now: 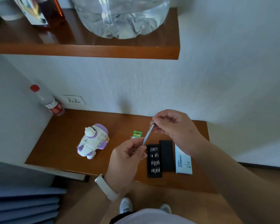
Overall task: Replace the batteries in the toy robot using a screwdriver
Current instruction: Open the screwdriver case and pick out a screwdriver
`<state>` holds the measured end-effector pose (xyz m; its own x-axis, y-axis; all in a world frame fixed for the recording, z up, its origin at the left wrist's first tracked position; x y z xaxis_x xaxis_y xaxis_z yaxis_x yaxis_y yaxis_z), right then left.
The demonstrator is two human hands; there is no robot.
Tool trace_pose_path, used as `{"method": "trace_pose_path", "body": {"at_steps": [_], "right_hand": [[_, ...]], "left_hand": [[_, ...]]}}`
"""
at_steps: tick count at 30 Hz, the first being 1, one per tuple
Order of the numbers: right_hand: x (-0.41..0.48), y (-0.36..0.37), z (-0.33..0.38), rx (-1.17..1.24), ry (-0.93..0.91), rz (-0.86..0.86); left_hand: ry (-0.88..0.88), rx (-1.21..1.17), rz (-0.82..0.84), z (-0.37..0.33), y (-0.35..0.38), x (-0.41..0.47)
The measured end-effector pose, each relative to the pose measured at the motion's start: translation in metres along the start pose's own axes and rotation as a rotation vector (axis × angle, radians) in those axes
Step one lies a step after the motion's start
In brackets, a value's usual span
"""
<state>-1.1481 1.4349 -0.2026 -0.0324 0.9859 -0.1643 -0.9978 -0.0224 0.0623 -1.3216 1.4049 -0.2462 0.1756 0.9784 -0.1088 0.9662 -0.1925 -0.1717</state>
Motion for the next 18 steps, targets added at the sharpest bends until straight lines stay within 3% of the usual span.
{"method": "trace_pose_path", "body": {"at_steps": [18], "right_hand": [[-0.012,-0.008,0.010,-0.023,-0.016,0.020]], "left_hand": [[0.019,0.012,0.032,-0.010,0.003,-0.003]]}}
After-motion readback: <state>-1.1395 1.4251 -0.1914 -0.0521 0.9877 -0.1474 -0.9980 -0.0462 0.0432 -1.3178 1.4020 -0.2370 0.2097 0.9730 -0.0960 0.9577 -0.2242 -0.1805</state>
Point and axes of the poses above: each hand's wrist, its own x-axis towards the middle knuckle, its own y-axis out of the palm, z = x × y, the point moved 7 cm from there along x, towards the middle knuckle, and after that the axes turned 2 degrees about y, right-handed, at the moved point
